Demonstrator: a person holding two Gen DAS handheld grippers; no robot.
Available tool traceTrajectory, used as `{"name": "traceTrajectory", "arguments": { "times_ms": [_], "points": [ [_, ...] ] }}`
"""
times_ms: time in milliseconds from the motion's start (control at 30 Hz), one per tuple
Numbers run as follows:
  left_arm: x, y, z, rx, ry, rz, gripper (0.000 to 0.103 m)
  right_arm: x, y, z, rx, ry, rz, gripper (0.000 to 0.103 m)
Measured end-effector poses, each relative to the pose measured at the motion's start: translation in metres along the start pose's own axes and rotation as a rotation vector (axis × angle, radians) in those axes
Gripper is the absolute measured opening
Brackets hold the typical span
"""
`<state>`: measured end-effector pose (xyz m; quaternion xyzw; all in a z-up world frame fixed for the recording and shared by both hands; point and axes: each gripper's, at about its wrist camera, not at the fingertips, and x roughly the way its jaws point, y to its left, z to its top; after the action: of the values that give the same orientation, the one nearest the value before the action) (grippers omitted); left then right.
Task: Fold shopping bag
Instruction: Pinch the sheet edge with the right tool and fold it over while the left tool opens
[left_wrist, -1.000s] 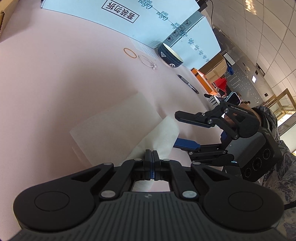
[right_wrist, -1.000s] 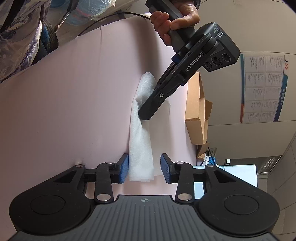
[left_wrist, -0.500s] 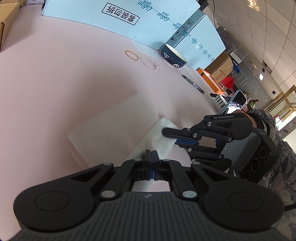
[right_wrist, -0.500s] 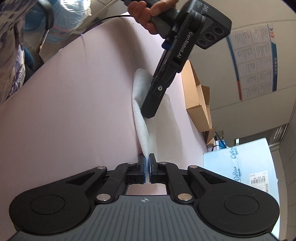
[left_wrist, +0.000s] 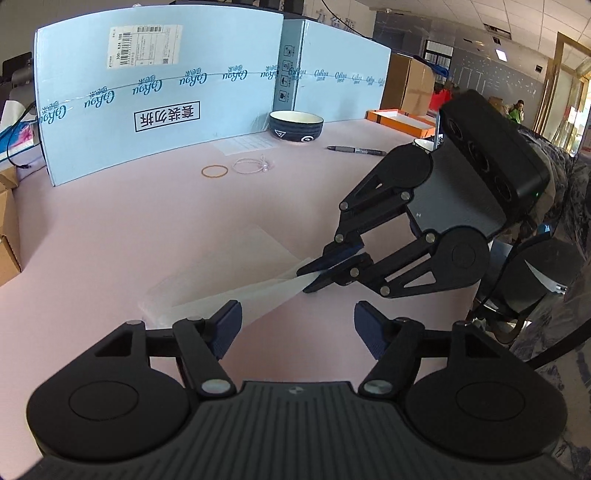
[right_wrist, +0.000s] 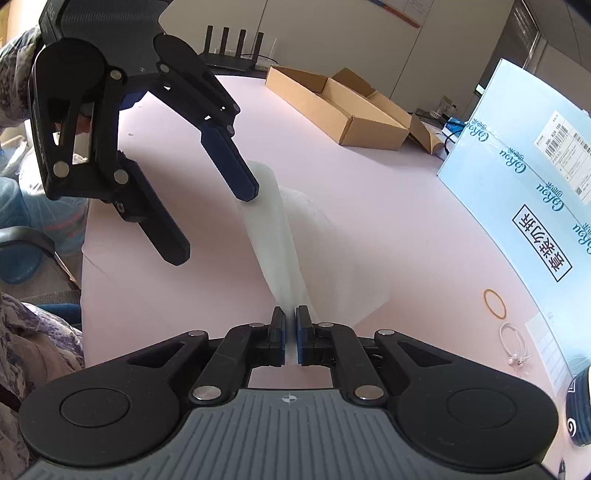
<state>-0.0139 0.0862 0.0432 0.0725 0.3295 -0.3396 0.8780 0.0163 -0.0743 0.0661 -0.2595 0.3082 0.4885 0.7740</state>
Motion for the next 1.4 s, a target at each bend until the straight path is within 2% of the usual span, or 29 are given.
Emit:
{"name": "traceTrajectory", "arguments": {
  "times_ms": [100,200,267,333,467,500,667,700,833,933,1033,1133,1167,1233,1300,1400],
  "points": [
    [0.003,0.001,-0.002,0.077,0.004,0.032,0.065,-0.005,-0.003,-0.001,0.055,-0.001,0.047,0.006],
    [0.012,0.002,-0.005,0.147,0.062,0.052,0.065,-0.011,-0.011,0.000,0.115,-0.002,0.089,0.006],
    [0.018,0.003,-0.006,0.165,0.098,0.073,0.065,-0.009,-0.019,0.000,0.153,-0.002,0.120,0.006],
    [0.020,0.007,-0.006,0.162,0.102,0.056,0.063,-0.006,-0.029,0.001,0.195,-0.002,0.151,0.006],
    [0.020,0.013,-0.004,0.144,0.121,0.027,0.046,0.003,-0.052,0.000,0.311,-0.016,0.219,0.006],
    [0.020,0.015,-0.004,0.138,0.129,0.024,0.038,0.003,-0.058,-0.003,0.348,-0.021,0.239,0.006],
    [0.015,0.031,-0.002,0.009,0.154,-0.022,0.018,0.003,-0.080,-0.019,0.528,-0.066,0.326,0.006],
    [0.013,0.034,-0.001,-0.008,0.154,-0.028,0.016,0.005,-0.086,-0.023,0.572,-0.077,0.347,0.006],
    [0.011,0.044,-0.001,-0.062,0.166,-0.054,0.012,0.009,-0.101,-0.041,0.728,-0.121,0.404,0.006],
    [0.013,0.058,-0.002,-0.151,0.181,-0.081,0.011,0.014,-0.108,-0.050,0.816,-0.148,0.428,0.006],
    [0.014,0.068,-0.001,-0.207,0.186,-0.104,0.011,0.013,-0.112,-0.052,0.841,-0.144,0.450,0.006],
    [0.004,0.074,0.006,-0.220,0.152,-0.092,0.011,0.011,-0.114,-0.051,0.848,-0.132,0.472,0.006],
    [-0.002,0.075,0.008,-0.228,0.125,-0.094,0.015,0.010,-0.114,-0.050,0.847,-0.127,0.478,0.006],
    [-0.014,0.074,0.014,-0.220,0.066,-0.104,0.036,0.008,-0.113,-0.045,0.831,-0.111,0.485,0.006],
    [-0.024,0.063,0.018,-0.140,0.018,-0.068,0.084,0.008,-0.111,-0.040,0.812,-0.092,0.487,0.006],
    [-0.022,0.039,0.021,0.047,0.018,-0.017,0.085,0.006,-0.109,-0.036,0.778,-0.058,0.483,0.006]
  ]
}}
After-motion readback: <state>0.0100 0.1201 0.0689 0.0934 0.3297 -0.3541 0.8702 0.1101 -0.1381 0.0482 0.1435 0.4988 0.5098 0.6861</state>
